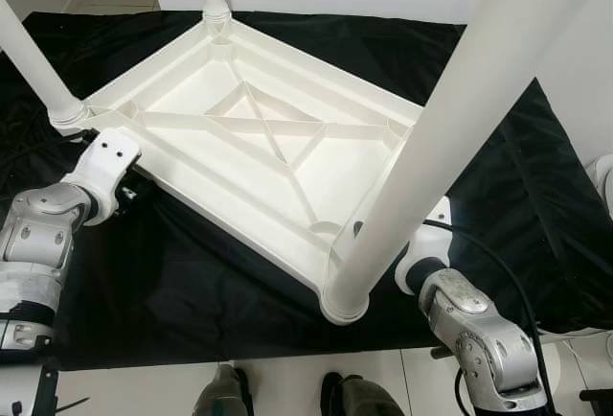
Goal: Building children table
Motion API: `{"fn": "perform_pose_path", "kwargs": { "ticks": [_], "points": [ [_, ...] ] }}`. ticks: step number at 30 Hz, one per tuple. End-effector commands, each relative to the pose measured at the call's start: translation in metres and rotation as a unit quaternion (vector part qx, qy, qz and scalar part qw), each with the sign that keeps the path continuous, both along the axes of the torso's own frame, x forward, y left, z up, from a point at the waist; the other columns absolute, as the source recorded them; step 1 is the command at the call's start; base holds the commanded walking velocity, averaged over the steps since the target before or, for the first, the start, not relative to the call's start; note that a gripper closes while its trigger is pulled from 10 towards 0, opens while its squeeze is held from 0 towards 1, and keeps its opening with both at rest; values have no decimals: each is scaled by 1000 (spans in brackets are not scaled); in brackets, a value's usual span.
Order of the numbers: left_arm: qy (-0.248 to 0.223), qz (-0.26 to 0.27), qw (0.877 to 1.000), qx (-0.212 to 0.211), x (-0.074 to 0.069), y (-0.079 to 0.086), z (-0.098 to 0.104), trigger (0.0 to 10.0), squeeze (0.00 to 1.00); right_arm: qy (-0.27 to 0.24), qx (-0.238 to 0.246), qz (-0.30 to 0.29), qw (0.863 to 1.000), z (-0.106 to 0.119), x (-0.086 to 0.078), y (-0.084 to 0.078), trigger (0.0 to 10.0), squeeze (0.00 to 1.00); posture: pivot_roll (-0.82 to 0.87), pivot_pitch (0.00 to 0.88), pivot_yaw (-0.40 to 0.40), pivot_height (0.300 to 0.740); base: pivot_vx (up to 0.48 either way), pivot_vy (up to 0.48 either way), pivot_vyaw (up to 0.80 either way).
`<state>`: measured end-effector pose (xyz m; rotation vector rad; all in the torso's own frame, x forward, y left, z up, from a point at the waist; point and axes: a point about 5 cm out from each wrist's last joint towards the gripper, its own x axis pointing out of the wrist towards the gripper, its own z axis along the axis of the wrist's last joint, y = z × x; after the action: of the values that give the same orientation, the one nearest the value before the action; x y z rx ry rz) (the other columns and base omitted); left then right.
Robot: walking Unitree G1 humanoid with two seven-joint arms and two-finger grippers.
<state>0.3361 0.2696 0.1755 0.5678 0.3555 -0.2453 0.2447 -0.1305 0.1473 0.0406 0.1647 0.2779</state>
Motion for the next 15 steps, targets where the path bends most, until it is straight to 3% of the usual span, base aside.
{"fn": "perform_pose_path", "kwargs": {
  "ticks": [1, 6, 7, 15],
  "points": [
    [-38, 31, 999, 17, 4, 1, 4, 10000, 0, -61, 12, 42, 997, 16, -3, 6, 10000, 0, -92, 166, 18, 740, 0, 0, 0],
    [-35, 2, 999, 17, 1, -5, 1, 10000, 0, -83, -1, 24, 996, 15, -9, -10, 10000, 0, -92, 167, 20, 740, 0, 0, 0],
    [-32, -24, 999, 12, -1, -11, 1, 10000, 0, -76, -22, -3, 997, 6, -14, -24, 10000, 0, -91, 169, 21, 740, 0, 0, 0],
    [-30, -51, 998, 2, -3, -15, 1, 10000, 0, -101, -6, -60, 993, 5, -23, -44, 10000, 0, -94, 171, 31, 740, 0, 0, 0]
  ]
}}
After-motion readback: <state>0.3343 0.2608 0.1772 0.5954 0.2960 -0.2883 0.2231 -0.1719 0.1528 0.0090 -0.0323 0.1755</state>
